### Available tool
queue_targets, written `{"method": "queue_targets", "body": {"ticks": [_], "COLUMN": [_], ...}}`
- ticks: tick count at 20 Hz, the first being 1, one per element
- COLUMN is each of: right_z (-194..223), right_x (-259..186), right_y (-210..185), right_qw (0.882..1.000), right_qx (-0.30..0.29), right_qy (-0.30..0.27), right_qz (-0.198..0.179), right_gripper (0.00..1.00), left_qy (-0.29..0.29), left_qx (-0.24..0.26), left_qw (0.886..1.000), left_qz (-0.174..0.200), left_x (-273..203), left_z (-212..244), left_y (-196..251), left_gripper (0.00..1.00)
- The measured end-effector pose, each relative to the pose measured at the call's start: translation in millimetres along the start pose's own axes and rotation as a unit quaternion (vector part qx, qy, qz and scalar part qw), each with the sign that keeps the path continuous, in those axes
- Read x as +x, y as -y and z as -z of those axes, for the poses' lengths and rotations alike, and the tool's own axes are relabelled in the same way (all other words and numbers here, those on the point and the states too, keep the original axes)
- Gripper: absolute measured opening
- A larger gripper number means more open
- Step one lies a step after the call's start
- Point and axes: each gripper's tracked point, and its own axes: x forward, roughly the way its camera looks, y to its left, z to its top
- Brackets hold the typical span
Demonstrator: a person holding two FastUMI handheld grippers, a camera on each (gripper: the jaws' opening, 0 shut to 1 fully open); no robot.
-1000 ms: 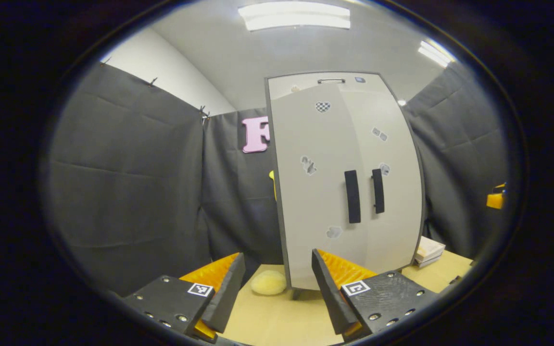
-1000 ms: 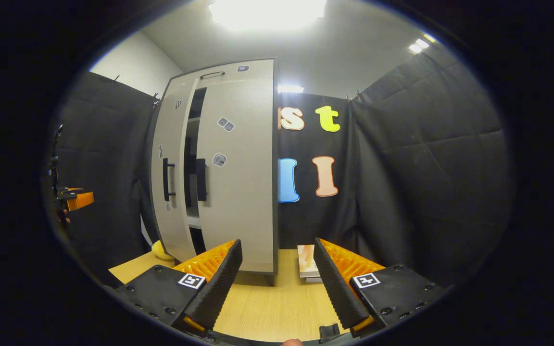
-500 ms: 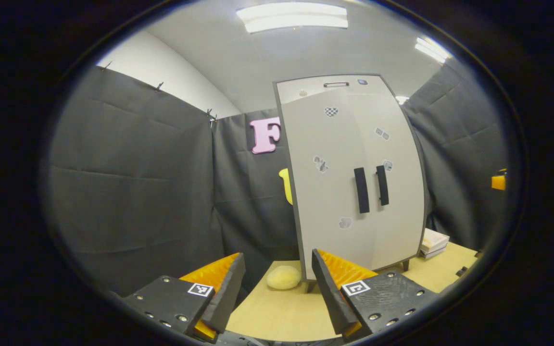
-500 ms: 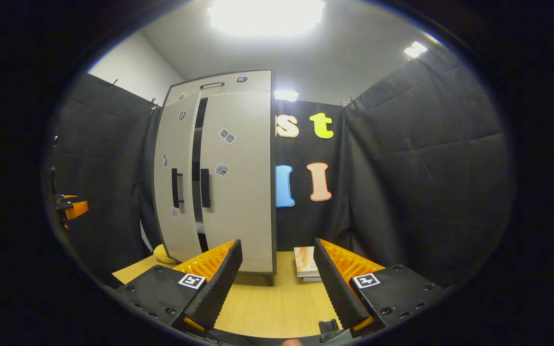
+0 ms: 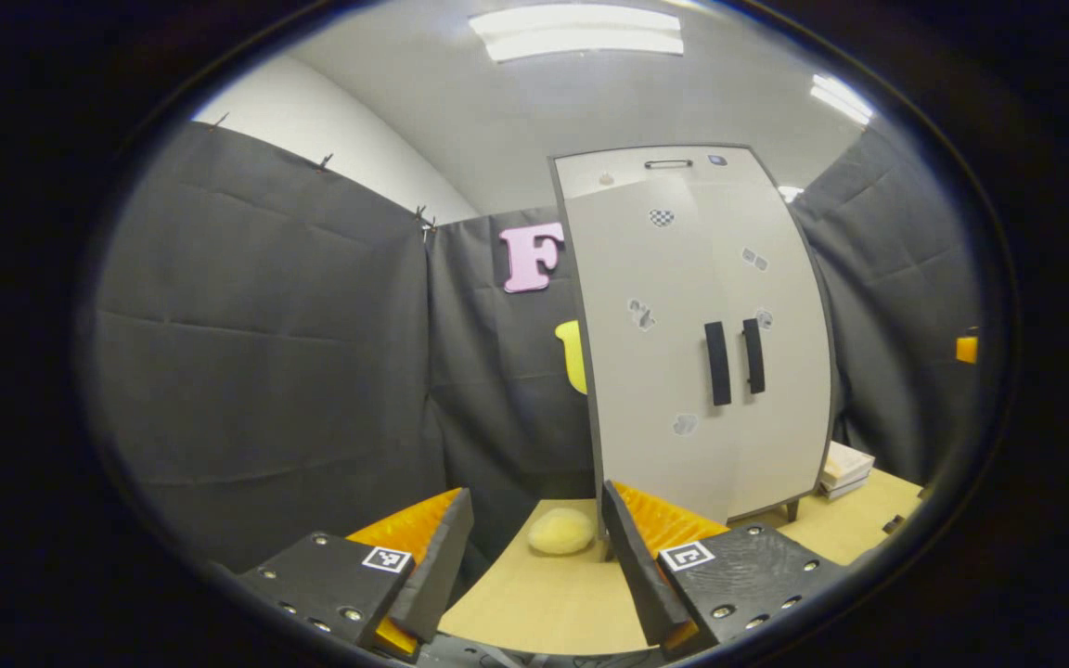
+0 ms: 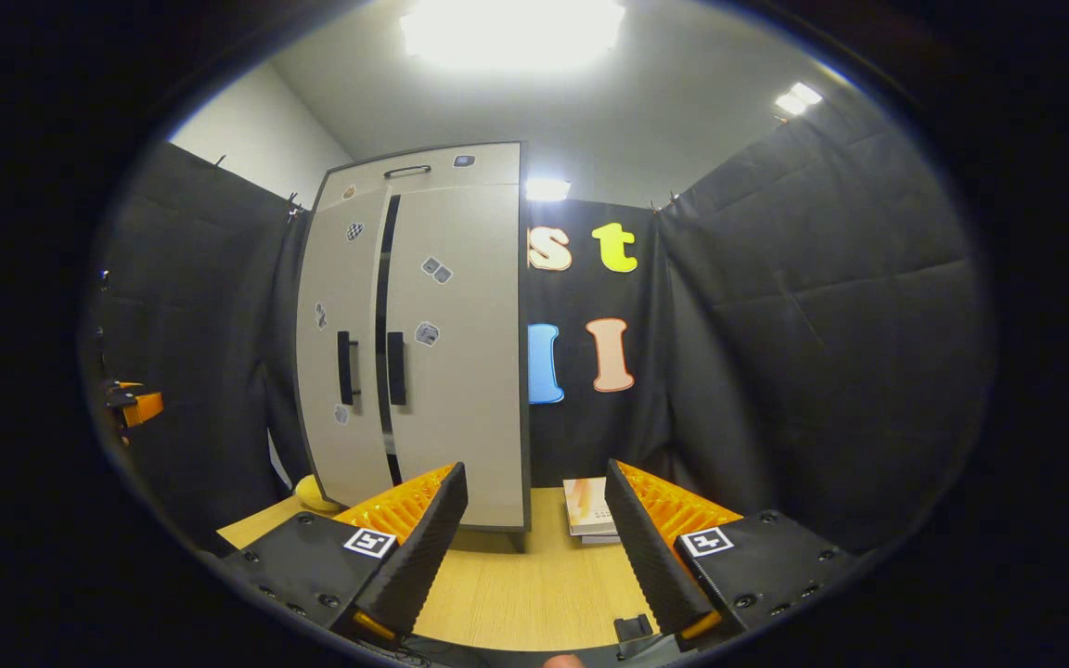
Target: Grasp the bottle in the cabinet with the left hand and place it on the coaster, then close the right door with the right hand and the left door with the left hand.
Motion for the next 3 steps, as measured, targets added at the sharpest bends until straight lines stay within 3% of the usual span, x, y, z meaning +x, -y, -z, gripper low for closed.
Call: {"method": "queue_targets", "body": {"ticks": [2,3], "right_z": [-1.1,-1.3], "right_x": [1.0,2.3], "right_y": [2.2,1.3], "right_qw": [1.000,1.000], "right_qx": [-0.002,-0.001], "right_qy": [0.003,0.003], "right_qz": [0.004,0.005], "right_gripper": [0.95,0.92], "left_qy": [0.000,0.001], "left_qx": [0.000,-0.001], "left_qw": [1.000,1.000], "left_qz": [-0.004,-0.005], "left_x": [-1.2,-2.3], "left_z": [1.0,1.2], "left_y": [-3.5,-4.3], "left_gripper": [0.82,0.81]}}
